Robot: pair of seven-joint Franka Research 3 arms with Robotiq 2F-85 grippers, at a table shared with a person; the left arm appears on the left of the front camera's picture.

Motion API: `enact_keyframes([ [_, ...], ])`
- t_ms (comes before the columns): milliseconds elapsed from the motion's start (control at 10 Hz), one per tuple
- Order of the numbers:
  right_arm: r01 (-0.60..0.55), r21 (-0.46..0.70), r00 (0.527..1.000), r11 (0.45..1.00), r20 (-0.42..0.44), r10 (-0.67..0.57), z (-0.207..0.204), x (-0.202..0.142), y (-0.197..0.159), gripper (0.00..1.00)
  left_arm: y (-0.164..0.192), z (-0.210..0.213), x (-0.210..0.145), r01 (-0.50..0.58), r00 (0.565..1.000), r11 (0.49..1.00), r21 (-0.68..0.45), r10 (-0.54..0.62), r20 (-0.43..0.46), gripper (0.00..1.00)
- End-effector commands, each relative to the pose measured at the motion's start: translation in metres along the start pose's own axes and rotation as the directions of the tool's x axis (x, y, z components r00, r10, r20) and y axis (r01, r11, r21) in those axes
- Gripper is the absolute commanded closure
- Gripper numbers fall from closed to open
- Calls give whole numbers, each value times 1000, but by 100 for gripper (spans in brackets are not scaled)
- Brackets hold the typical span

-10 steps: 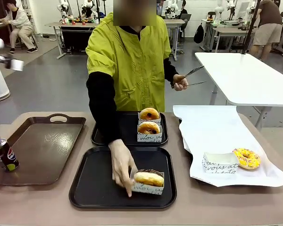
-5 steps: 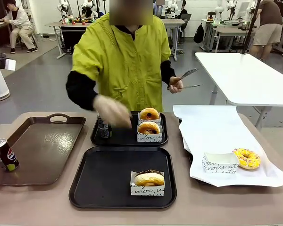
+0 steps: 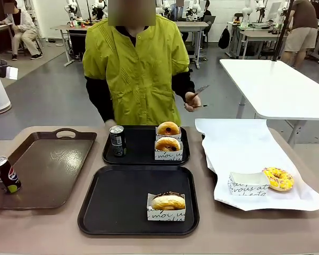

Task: Set up donuts and drinks on trays.
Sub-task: Pick up one Pepsi coke from the Handle tray and place it on the Flat Tray without a Pepsi coke.

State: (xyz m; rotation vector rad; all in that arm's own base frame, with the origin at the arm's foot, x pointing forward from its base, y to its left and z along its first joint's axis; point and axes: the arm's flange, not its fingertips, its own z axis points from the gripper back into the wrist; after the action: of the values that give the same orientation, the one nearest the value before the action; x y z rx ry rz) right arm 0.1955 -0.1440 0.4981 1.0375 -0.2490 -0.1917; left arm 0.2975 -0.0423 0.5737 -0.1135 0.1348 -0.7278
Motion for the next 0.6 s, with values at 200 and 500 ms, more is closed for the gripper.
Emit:
enact_keyframes([
  [200, -16, 18, 1000, 1000, 3, 16, 0, 1, 1, 0, 0, 0, 0, 0, 1000, 1000, 0, 0, 0, 41],
  [500, -16, 18, 1000, 1000, 3, 16, 0, 1, 1, 0, -45, -1, 57, -10, 1000, 994, 110, 7, 27, 41],
])
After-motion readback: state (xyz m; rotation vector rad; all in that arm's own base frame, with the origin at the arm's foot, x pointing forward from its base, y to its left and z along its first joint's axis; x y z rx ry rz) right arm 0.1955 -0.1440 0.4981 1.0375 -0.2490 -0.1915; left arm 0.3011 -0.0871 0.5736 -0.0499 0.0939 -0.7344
